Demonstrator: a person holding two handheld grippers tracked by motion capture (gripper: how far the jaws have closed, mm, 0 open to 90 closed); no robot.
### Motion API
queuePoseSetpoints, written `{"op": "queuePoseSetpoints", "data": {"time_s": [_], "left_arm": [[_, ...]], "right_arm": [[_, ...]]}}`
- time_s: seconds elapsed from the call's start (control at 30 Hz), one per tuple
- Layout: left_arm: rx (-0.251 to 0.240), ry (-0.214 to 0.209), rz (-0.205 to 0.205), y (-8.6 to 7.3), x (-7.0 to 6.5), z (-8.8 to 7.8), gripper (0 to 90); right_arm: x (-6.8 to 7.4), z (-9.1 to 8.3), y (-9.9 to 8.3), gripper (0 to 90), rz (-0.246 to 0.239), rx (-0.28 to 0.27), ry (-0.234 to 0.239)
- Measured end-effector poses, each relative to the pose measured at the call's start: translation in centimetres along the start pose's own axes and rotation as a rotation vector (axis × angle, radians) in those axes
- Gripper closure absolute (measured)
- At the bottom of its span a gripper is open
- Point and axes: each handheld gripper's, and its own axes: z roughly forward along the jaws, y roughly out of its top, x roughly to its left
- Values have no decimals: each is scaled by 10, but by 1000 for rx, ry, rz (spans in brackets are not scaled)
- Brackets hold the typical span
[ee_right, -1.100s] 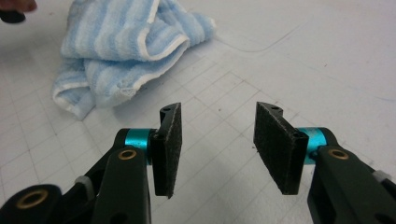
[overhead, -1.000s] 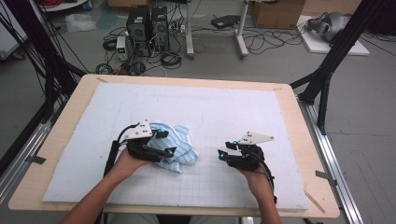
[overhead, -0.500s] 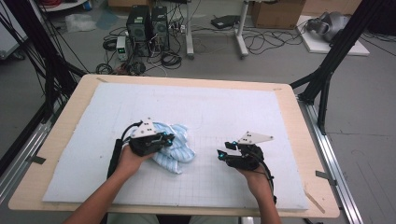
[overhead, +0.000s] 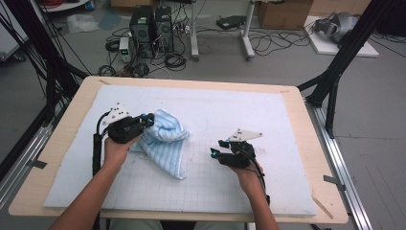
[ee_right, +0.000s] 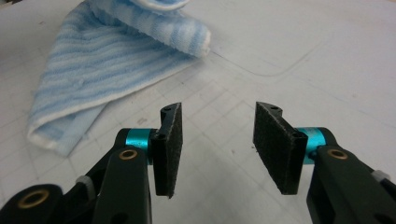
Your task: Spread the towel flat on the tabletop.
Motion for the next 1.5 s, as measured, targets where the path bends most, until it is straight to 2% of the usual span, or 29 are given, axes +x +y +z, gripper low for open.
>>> {"op": "queuePoseSetpoints", "data": {"time_s": [0.07, 0.2, 0.27, 0.3, 0.33, 0.37, 0.4, 0.47, 0.53, 0.57, 0.6, 0.63, 0.67, 0.7, 0.87, 1.03, 1.2, 1.3, 1.37, 1.43, 1.47, 1.5], "left_arm": [[4, 28, -11, -1, 4, 1, 849], [-3, 50, -20, -3, 8, 4, 849], [-4, 55, -27, -4, 9, 6, 849], [7, 49, -29, -3, 10, 8, 849], [3, 51, -32, -3, 11, 9, 849], [0, 48, -37, -2, 11, 10, 849], [0, 46, -42, -2, 12, 12, 849], [-2, 48, -44, -2, 12, 14, 849], [6, 48, -46, -3, 13, 16, 849], [2, 51, -46, -3, 13, 16, 849], [4, 46, -52, -3, 14, 17, 849], [5, 47, -53, -3, 15, 18, 849], [1, 50, -55, -3, 15, 18, 850], [1, 47, -60, -3, 15, 19, 850], [13, 28, -63, -5, 10, 25, 851], [31, -7, -64, -8, 1, 35, 851], [66, -38, -56, -12, -15, 52, 851], [84, -51, -37, -12, -23, 58, 851], [89, -55, -33, -13, -25, 60, 848], [96, -59, -51, -13, -24, 59, 822], [96, -55, -73, -13, -22, 58, 668], [98, -49, -98, -12, -19, 57, 668]], "right_arm": [[3, 11, 5, 521, -8, 7, 7], [13, 39, 14, 503, -17, 40, 69], [25, 54, 18, 488, -37, 64, 121], [39, 68, 21, 463, -67, 69, 173], [39, 68, 21, 463, -67, 69, 173], [49, 82, 23, 449, -70, 67, 219], [49, 82, 23, 449, -70, 67, 219], [57, 94, 25, 458, -84, 86, 222], [63, 104, 25, 526, -111, 138, 199], [64, 104, 26, 630, -128, 132, 200], [63, 103, 26, 679, -128, 140, 232], [64, 102, 25, 775, -117, 149, 242], [63, 100, 25, 829, -124, 157, 263], [64, 98, 25, 848, -149, 166, 263], [63, 78, 19, 865, -201, 224, 324], [59, 43, 2, 868, -243, 278, 376], [44, 9, -16, 870, -210, 284, 376], [39, -6, -23, 868, -199, 296, 381], [34, -13, -24, 821, -177, 264, 356], [24, -19, -21, 663, -120, 183, 332], [11, -26, -14, 595, -45, 71, 284], [11, -26, -14, 595, -45, 71, 284]]}}
